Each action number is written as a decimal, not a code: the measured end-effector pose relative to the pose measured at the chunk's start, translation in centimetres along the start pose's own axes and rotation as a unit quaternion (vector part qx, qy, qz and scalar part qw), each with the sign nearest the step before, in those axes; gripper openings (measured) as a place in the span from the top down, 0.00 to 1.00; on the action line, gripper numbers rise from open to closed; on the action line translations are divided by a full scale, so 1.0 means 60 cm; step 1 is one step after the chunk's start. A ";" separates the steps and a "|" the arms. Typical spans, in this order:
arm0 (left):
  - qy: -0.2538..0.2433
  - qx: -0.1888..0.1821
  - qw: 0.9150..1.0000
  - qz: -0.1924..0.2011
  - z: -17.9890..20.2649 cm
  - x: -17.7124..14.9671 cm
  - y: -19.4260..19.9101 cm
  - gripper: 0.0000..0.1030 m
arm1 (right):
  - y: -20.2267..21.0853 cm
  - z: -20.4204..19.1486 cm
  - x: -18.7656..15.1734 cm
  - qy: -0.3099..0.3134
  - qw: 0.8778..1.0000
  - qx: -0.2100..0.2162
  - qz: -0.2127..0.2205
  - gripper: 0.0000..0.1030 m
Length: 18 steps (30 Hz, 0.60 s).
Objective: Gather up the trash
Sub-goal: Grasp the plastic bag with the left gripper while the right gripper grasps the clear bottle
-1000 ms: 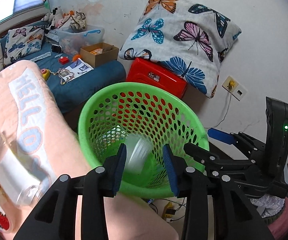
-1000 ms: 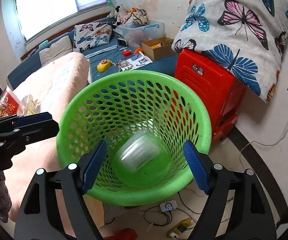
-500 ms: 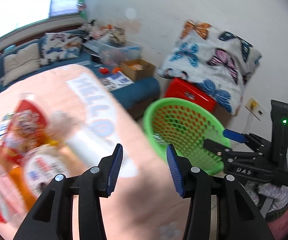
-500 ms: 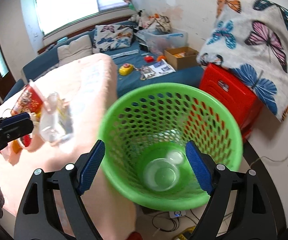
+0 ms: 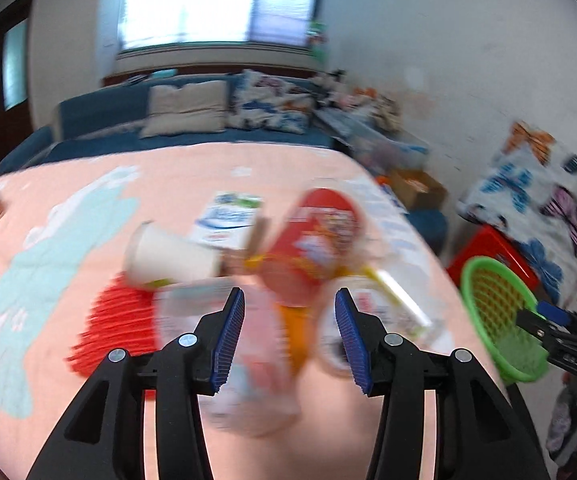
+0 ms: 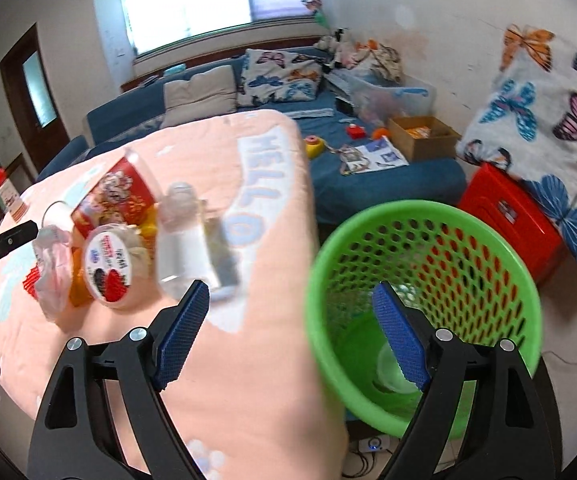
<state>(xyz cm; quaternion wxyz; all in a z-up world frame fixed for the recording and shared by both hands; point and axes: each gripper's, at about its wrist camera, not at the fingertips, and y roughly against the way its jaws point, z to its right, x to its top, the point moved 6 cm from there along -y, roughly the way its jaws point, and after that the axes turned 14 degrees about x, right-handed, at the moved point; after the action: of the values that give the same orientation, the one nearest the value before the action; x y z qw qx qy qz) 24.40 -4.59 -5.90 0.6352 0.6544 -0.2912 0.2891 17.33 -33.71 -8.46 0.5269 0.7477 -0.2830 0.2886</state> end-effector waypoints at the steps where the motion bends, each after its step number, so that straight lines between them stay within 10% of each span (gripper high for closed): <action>1: 0.008 0.006 1.000 -0.003 -0.013 0.000 -0.005 0.55 | -0.004 -0.007 0.001 0.003 1.000 0.003 -0.001 0.19; 18: 0.076 -0.017 0.993 -0.085 -0.092 -0.022 -0.121 0.66 | -0.116 -0.083 0.043 0.042 0.996 0.059 -0.054 0.19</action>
<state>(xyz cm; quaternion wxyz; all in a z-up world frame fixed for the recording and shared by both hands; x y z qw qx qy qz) 28.88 1.10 -11.55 0.6886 0.6420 -0.1907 0.2782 23.48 -27.29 -9.56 0.5079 0.7788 -0.2024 0.3076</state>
